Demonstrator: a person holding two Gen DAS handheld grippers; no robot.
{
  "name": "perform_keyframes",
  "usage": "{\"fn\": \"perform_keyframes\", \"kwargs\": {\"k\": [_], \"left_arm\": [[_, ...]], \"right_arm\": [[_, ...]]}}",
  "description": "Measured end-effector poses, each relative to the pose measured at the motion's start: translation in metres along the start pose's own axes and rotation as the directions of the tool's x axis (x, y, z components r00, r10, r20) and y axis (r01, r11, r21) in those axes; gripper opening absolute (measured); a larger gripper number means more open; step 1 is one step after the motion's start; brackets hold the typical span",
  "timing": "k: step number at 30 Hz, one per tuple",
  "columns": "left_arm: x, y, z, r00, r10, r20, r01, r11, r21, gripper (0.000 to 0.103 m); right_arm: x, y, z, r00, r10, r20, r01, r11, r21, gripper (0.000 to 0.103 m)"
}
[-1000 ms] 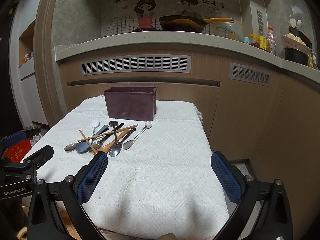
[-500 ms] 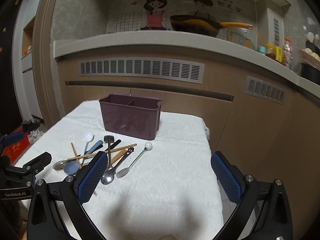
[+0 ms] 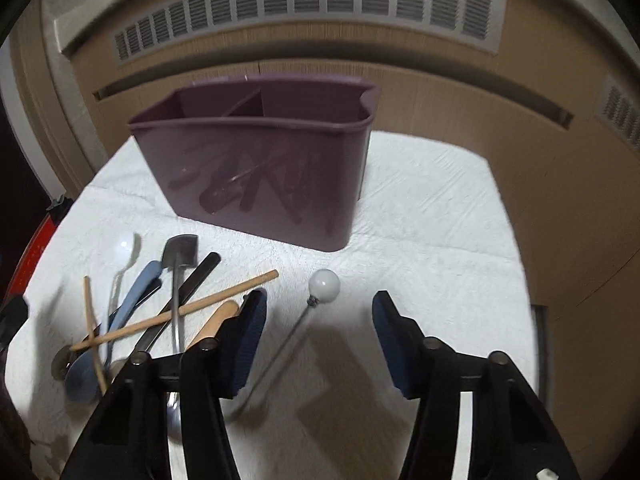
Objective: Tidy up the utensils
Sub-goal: 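Grasp the white-ball-tipped spoon with the right tool while the left tool approaches the utensils, then grasp the metal spatula with the left tool while the right tool lifts the ball-tipped spoon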
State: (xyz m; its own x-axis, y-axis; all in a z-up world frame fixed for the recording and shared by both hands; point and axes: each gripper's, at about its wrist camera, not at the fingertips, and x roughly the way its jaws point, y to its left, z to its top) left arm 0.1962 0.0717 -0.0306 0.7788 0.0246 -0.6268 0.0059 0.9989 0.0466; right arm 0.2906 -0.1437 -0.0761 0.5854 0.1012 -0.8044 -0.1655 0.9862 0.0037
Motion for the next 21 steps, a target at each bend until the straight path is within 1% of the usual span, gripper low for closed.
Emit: {"fn": "perform_keyframes", "kwargs": {"k": [4,6,7,9,10,11,13,14,15,18,21], "left_arm": [[0.008,0.003,0.001,0.999,-0.029,-0.015,0.029,1.0,-0.005,0.102],[0.014,0.004,0.002,0.998,-0.055,-0.033,0.054,0.998,-0.017,0.102],[0.018,0.005,0.003,0.997,-0.067,-0.046,0.066,0.997,-0.028,0.101],[0.026,0.005,0.005,0.993,-0.096,-0.073,0.092,0.994,-0.053,0.092],[0.03,0.006,0.007,0.988,-0.126,-0.091,0.119,0.99,-0.076,0.09],[0.034,0.006,0.009,0.981,-0.156,-0.111,0.145,0.984,-0.101,0.087],[0.041,0.003,0.012,0.967,-0.209,-0.145,0.19,0.972,-0.136,0.084],[0.042,0.0,0.012,0.963,-0.221,-0.152,0.201,0.97,-0.138,0.081],[0.044,-0.005,0.013,0.96,-0.228,-0.161,0.208,0.969,-0.131,0.078],[0.048,-0.025,0.021,0.958,-0.221,-0.18,0.21,0.974,-0.08,0.07],[0.06,-0.048,0.031,0.943,-0.247,-0.222,0.24,0.969,-0.058,0.066]], "right_arm": [[0.021,0.002,0.004,0.999,-0.03,-0.036,0.031,0.999,0.015,0.047],[0.027,-0.001,0.004,0.998,-0.033,-0.05,0.034,0.999,0.022,0.047],[0.03,-0.001,0.004,0.998,-0.029,-0.061,0.03,0.999,0.022,0.043],[0.031,-0.003,0.004,0.998,-0.027,-0.054,0.028,0.999,0.021,0.038],[0.031,-0.003,0.005,0.998,-0.019,-0.054,0.02,1.0,0.019,0.027],[0.03,-0.004,0.005,0.999,-0.012,-0.052,0.013,1.0,0.013,0.02],[0.026,-0.006,0.005,0.998,0.01,-0.055,-0.01,1.0,0.008,0.02],[0.023,-0.007,0.004,0.999,0.022,-0.049,-0.022,1.0,0.007,0.02],[0.017,-0.008,0.004,0.999,0.033,-0.037,-0.033,0.999,0.006,0.02],[-0.004,-0.011,0.005,0.998,0.051,0.028,-0.051,0.999,-0.02,0.02],[-0.028,-0.013,0.003,0.994,0.073,0.083,-0.07,0.997,-0.038,0.02]]}}
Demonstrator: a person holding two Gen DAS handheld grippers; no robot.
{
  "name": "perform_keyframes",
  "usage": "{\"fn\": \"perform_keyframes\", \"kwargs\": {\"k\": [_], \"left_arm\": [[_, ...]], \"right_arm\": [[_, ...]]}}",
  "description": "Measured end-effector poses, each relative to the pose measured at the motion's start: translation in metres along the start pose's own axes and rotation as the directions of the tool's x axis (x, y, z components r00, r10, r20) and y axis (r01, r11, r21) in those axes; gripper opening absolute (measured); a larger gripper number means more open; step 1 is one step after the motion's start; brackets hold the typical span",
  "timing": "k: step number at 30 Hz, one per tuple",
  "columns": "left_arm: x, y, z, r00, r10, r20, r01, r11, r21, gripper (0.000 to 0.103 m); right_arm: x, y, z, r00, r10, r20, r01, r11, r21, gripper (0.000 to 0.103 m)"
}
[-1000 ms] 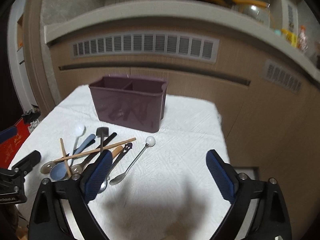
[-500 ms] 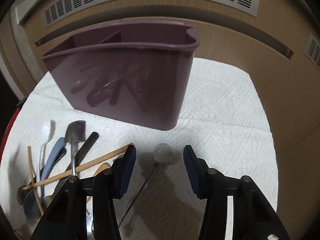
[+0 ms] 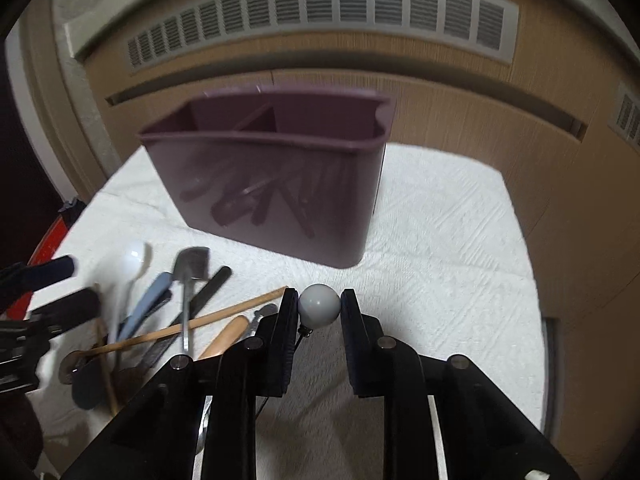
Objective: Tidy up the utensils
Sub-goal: 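Grasp the metal spatula with the left tool while the right tool lifts the ball-tipped spoon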
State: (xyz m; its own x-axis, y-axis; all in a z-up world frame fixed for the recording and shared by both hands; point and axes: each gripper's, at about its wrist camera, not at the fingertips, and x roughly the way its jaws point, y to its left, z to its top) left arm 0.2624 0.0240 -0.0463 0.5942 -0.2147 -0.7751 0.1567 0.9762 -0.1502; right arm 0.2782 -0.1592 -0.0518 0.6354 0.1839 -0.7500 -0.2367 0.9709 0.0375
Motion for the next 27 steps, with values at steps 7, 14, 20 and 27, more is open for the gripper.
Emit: {"fn": "perform_keyframes", "kwargs": {"k": [7,14,20,27], "left_arm": [[0.061,-0.015,0.032,0.98,0.049,-0.193,-0.064,0.995,-0.075,0.063],[0.095,-0.007,0.055,0.951,0.151,-0.268,-0.189,0.974,-0.122,0.061],[0.106,-0.01,0.062,0.946,0.197,-0.258,-0.224,0.971,-0.083,0.04],[0.065,-0.005,0.037,0.992,0.099,-0.081,-0.103,0.994,-0.043,0.035]], "right_arm": [[-0.034,-0.009,-0.011,0.997,0.021,0.072,-0.021,1.0,-0.001,0.02],[-0.048,-0.015,-0.019,0.994,0.045,0.101,-0.048,0.998,0.032,0.02],[-0.048,-0.016,-0.024,0.993,0.046,0.11,-0.051,0.998,0.046,0.02],[-0.061,-0.01,-0.025,0.993,0.048,0.11,-0.052,0.998,0.036,0.02]]}}
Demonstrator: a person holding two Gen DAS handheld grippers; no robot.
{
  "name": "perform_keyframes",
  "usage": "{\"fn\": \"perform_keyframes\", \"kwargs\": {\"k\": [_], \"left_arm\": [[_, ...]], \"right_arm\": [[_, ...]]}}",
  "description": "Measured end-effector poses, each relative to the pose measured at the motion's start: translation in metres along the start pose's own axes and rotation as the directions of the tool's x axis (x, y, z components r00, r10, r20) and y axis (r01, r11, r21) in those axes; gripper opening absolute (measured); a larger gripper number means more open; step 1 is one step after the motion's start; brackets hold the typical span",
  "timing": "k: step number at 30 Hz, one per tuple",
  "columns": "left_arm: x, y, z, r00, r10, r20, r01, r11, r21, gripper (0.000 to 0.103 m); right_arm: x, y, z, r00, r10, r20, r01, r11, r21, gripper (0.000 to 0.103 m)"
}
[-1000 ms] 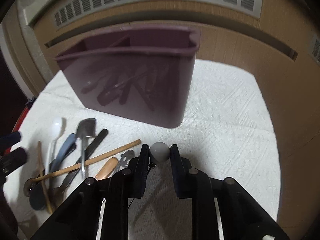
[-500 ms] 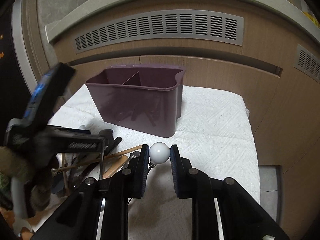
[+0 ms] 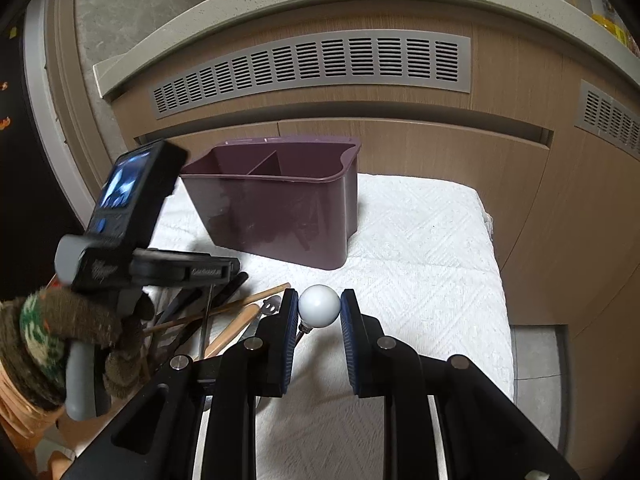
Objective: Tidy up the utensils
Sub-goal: 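Grasp the metal spatula with the left tool while the right tool lifts the ball-tipped spoon, then lower both held utensils into the maroon caddy and open both tools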
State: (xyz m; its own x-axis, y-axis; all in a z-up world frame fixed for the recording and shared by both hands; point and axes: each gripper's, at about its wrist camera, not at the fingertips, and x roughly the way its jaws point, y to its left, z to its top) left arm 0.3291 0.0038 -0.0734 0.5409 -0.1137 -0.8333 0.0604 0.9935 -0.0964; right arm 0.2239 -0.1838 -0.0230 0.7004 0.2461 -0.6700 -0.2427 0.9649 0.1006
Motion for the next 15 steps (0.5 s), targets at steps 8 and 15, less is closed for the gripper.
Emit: {"fn": "perform_keyframes", "kwargs": {"k": [8,15], "left_arm": [[-0.102,0.01,-0.05,0.947,-0.063,0.316,0.028,0.993,0.113,0.033],[-0.17,0.008,-0.058,0.873,-0.106,0.476,0.06,0.992,0.111,0.033]], "right_arm": [[-0.03,0.023,0.004,0.999,-0.032,0.036,0.034,0.998,-0.052,0.02],[-0.067,0.05,0.017,0.989,-0.065,0.129,0.081,0.989,-0.126,0.02]]}}
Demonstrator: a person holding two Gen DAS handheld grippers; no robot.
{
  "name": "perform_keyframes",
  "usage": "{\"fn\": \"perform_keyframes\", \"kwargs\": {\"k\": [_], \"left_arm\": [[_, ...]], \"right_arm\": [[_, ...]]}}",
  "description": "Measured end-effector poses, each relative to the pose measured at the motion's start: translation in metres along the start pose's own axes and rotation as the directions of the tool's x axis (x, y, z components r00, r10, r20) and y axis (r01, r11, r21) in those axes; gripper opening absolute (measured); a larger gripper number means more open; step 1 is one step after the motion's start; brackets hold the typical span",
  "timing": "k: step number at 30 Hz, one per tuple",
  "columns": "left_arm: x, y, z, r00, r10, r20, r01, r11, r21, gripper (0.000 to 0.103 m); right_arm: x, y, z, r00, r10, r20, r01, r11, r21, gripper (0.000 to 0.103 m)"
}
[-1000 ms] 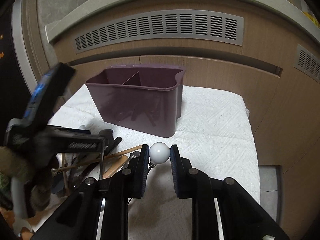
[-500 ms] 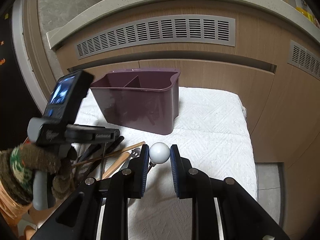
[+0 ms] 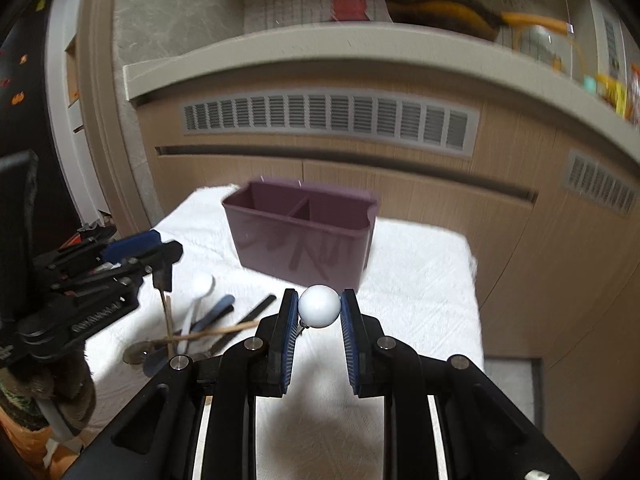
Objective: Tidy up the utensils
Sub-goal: 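Lower both held utensils into the maroon caddy and open both tools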
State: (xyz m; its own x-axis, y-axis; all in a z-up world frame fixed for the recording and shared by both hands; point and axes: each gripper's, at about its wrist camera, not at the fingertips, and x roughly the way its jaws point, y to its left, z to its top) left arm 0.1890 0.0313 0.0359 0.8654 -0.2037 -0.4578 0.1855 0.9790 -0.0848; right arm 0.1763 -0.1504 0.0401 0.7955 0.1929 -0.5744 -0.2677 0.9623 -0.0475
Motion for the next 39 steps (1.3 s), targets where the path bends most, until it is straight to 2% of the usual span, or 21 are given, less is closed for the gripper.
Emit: {"fn": "perform_keyframes", "kwargs": {"k": [3,6,9,14,17,19,22,27,31,32,33,34,35,36,38,39], "left_arm": [[-0.017,0.0,0.02,0.998,-0.004,0.067,0.003,1.0,0.016,0.033],[-0.032,0.0,0.05,0.99,0.001,0.138,-0.006,0.999,0.039,0.033],[-0.047,0.001,0.094,0.975,0.014,0.22,-0.031,0.997,0.073,0.033],[-0.034,0.006,0.149,0.967,0.005,0.253,-0.026,0.996,0.08,0.033],[-0.018,0.009,0.165,0.961,0.008,0.277,-0.036,0.995,0.095,0.033],[0.0,0.008,0.168,0.961,0.006,0.278,-0.039,0.993,0.115,0.033],[0.035,0.004,0.168,0.972,-0.005,0.236,-0.025,0.992,0.127,0.033],[0.096,0.004,0.154,0.99,-0.011,0.143,-0.007,0.993,0.12,0.033],[0.147,0.008,0.131,0.999,-0.026,0.023,0.024,0.995,0.096,0.034],[0.16,0.01,0.125,0.999,-0.037,-0.02,0.039,0.996,0.085,0.037],[0.168,0.012,0.12,0.998,-0.04,-0.049,0.044,0.996,0.076,0.05],[0.178,0.016,0.114,0.996,-0.044,-0.081,0.049,0.997,0.058,0.057],[0.183,0.019,0.11,0.995,-0.045,-0.094,0.05,0.998,0.044,0.065],[0.186,0.022,0.104,0.994,-0.045,-0.101,0.048,0.998,0.028,0.065],[0.186,0.028,0.098,0.993,-0.047,-0.108,0.048,0.999,0.007,0.065],[0.183,0.03,0.096,0.993,-0.048,-0.106,0.049,0.999,0.003,0.065]], "right_arm": [[-0.015,0.003,0.019,0.999,-0.004,0.041,0.004,1.0,-0.016,0.02],[-0.033,0.002,0.048,0.992,-0.033,0.121,0.038,0.998,-0.04,0.02],[-0.045,-0.001,0.084,0.979,-0.065,0.196,0.08,0.994,-0.068,0.02],[-0.042,-0.007,0.141,0.954,-0.134,0.27,0.169,0.979,-0.112,0.02],[-0.025,-0.009,0.155,0.942,-0.175,0.288,0.224,0.963,-0.148,0.02],[-0.008,-0.012,0.158,0.944,-0.182,0.276,0.234,0.958,-0.165,0.02],[0.018,-0.018,0.157,0.95,-0.195,0.243,0.241,0.955,-0.175,0.02],[0.075,-0.03,0.144,0.972,-0.199,0.127,0.22,0.959,-0.179,0.02],[0.122,-0.032,0.124,0.987,-0.161,0.007,0.16,0.971,-0.178,0.02],[0.13,-0.032,0.119,0.989,-0.144,-0.017,0.138,0.974,-0.177,0.02],[0.137,-0.033,0.114,0.992,-0.115,-0.045,0.105,0.979,-0.172,0.02],[0.146,-0.034,0.109,0.993,-0.081,-0.082,0.067,0.986,-0.156,0.022],[0.151,-0.036,0.105,0.992,-0.069,-0.106,0.054,0.989,-0.139,0.028],[0.154,-0.037,0.101,0.991,-0.061,-0.119,0.047,0.992,-0.121,0.032],[0.151,-0.037,0.096,0.992,-0.054,-0.11,0.042,0.993,-0.106,0.049],[0.146,-0.037,0.094,0.994,-0.058,-0.098,0.047,0.994,-0.103,0.052]]}}
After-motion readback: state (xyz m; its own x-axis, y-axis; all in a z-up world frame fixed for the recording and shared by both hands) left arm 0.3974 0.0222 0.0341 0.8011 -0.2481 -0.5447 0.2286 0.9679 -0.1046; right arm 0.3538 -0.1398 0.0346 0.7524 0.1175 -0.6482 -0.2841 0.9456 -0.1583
